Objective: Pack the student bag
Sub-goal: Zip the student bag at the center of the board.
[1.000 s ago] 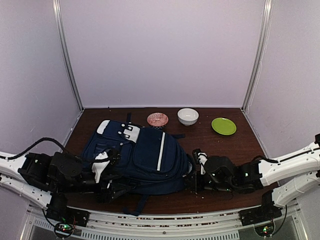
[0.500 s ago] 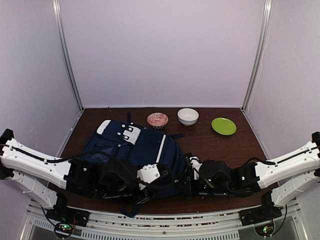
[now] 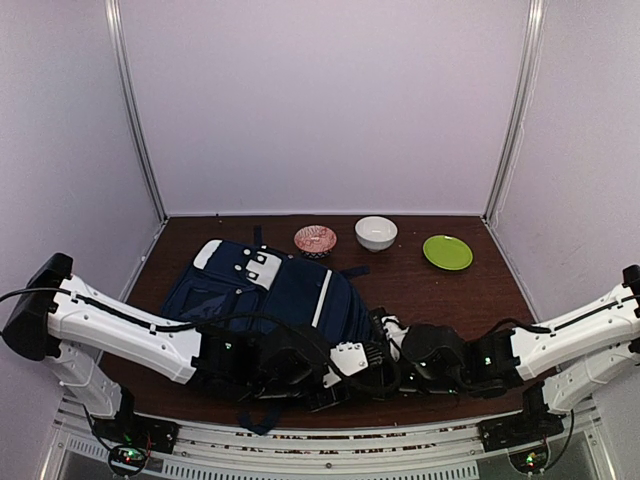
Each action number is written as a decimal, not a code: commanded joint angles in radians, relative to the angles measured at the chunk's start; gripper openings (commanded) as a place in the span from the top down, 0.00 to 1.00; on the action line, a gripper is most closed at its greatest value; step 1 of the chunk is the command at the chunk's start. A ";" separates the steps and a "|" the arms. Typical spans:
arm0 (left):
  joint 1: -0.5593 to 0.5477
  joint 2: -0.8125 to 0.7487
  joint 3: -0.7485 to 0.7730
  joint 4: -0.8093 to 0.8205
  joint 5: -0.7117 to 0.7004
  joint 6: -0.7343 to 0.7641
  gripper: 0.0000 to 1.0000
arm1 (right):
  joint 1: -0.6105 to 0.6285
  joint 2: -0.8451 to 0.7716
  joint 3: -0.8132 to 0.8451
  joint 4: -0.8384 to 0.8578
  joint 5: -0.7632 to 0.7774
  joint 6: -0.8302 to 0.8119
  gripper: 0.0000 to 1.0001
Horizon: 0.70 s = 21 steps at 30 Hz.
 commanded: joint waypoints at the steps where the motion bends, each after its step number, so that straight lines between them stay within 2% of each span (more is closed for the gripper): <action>1: -0.001 0.004 -0.002 0.040 0.003 -0.008 0.18 | 0.012 -0.034 -0.017 0.060 -0.007 0.005 1.00; 10: 0.019 -0.053 -0.124 0.059 -0.029 -0.057 0.19 | 0.013 -0.031 -0.009 0.045 0.001 -0.011 1.00; 16: 0.023 -0.031 -0.121 0.057 -0.049 -0.058 0.21 | 0.012 -0.029 0.003 0.031 0.000 -0.021 1.00; 18: 0.023 -0.025 -0.108 0.060 -0.060 -0.051 0.24 | 0.013 -0.029 0.006 0.030 -0.005 -0.023 1.00; 21: 0.023 -0.003 -0.066 0.038 -0.093 -0.046 0.34 | 0.015 -0.030 0.009 0.024 -0.009 -0.022 1.00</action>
